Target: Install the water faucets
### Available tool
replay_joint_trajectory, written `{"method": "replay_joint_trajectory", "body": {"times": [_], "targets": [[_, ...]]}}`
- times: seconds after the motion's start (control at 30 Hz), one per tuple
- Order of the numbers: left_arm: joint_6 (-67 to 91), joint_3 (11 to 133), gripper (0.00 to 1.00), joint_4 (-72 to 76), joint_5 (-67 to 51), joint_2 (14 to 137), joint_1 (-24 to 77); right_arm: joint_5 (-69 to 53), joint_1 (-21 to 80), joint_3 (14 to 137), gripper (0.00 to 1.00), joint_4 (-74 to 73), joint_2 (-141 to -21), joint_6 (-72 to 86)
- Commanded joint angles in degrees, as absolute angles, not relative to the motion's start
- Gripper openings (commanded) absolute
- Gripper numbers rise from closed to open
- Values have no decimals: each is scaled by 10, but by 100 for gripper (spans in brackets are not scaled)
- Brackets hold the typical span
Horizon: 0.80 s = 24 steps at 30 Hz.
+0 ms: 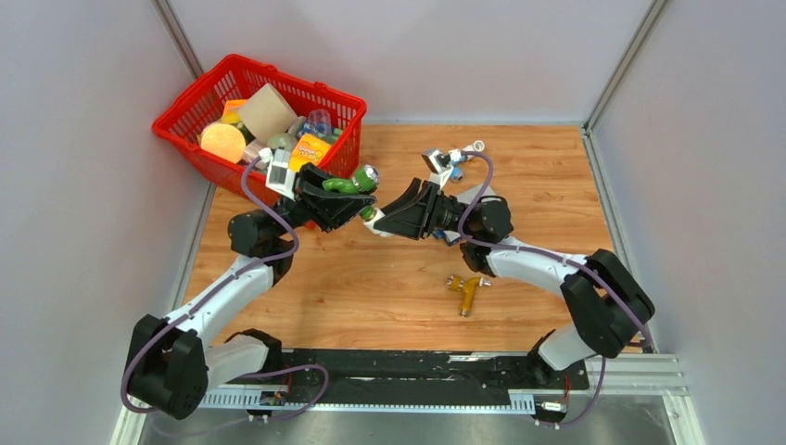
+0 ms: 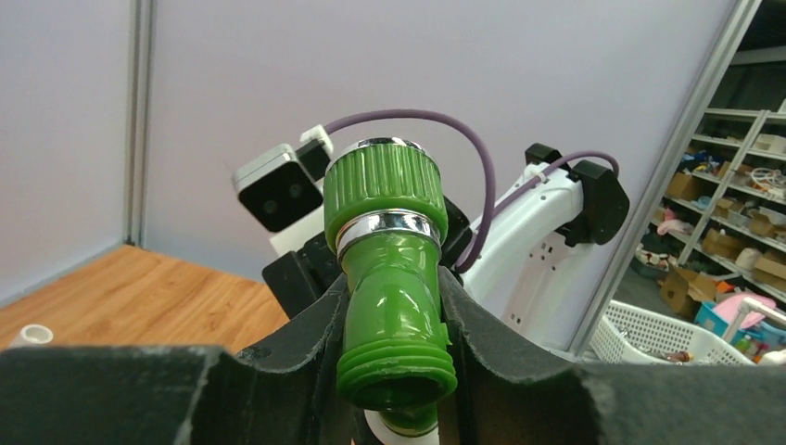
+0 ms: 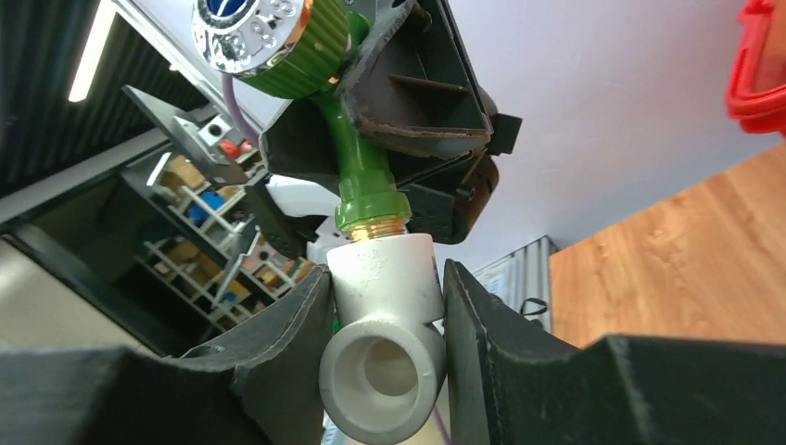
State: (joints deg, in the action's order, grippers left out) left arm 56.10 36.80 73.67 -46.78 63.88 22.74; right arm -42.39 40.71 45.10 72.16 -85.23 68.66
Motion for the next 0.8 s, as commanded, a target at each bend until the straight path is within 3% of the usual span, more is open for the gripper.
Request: {"method": "replay_joint_trajectory", "body": {"times": [0.0,0.17,0.27,0.47,0.6,0.77], "targets": [[471,386,0,930,-564,628,240,-386,407,497,13,795,-882,875],[472,350,0,929,-506,609,240,-379,400,497,55,720,-849,790],[473,333,0,921,-458,598,240,-367,385,487,69,684,-819,744],[475,304,0,828,-347,553,240,-367,341,483,77,602,-763,622],[470,310,0,640,-256,503,240,-339,347,504,78,439,-706,401],[491,351,0,422,-148,457,240,-250,411,493,78,338,-638,96]]}}
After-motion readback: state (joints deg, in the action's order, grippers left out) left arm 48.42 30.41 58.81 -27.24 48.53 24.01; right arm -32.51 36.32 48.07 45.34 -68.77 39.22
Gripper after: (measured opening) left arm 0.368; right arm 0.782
